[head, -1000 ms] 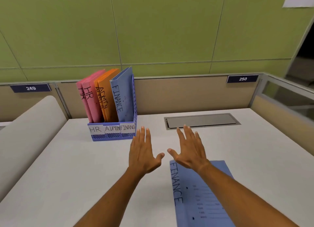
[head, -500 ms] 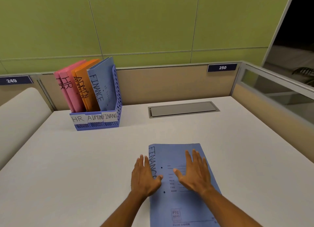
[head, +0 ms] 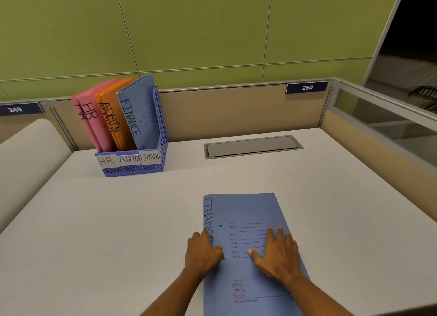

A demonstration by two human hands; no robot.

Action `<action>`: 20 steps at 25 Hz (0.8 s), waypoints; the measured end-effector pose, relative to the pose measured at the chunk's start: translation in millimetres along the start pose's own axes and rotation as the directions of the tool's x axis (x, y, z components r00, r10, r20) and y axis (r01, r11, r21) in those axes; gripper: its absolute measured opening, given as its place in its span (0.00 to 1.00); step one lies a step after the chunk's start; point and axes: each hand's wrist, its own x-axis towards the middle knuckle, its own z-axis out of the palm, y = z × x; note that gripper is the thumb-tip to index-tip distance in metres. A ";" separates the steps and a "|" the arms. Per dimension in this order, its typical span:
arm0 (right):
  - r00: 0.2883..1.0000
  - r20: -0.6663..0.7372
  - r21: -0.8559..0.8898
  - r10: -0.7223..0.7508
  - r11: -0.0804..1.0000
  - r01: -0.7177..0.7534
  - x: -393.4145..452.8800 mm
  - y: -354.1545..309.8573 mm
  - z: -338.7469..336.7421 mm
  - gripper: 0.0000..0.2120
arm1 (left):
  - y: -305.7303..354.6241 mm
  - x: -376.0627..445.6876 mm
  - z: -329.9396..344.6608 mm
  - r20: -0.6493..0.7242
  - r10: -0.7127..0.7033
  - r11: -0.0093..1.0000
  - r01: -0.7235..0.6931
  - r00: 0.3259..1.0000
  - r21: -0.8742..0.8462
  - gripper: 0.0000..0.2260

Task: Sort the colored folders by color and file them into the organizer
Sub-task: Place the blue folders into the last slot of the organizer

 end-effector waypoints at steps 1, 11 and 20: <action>1.000 0.008 -0.019 -0.005 1.000 0.005 -0.3 -0.2 1.5 0.48 | 0.8 2.0 -1.3 0.003 -0.002 0.999 0.002 1.000 -0.035 0.20; 1.000 0.008 -0.055 -0.013 0.998 0.013 3.6 -2.7 0.3 0.55 | -12.0 12.9 -21.8 0.147 -0.335 0.806 0.364 0.931 -0.468 0.10; 0.996 -0.079 0.101 0.046 0.994 -0.038 10.3 -15.9 -8.1 0.48 | -0.6 19.9 -42.5 0.077 -0.191 0.833 0.203 0.979 -0.515 0.09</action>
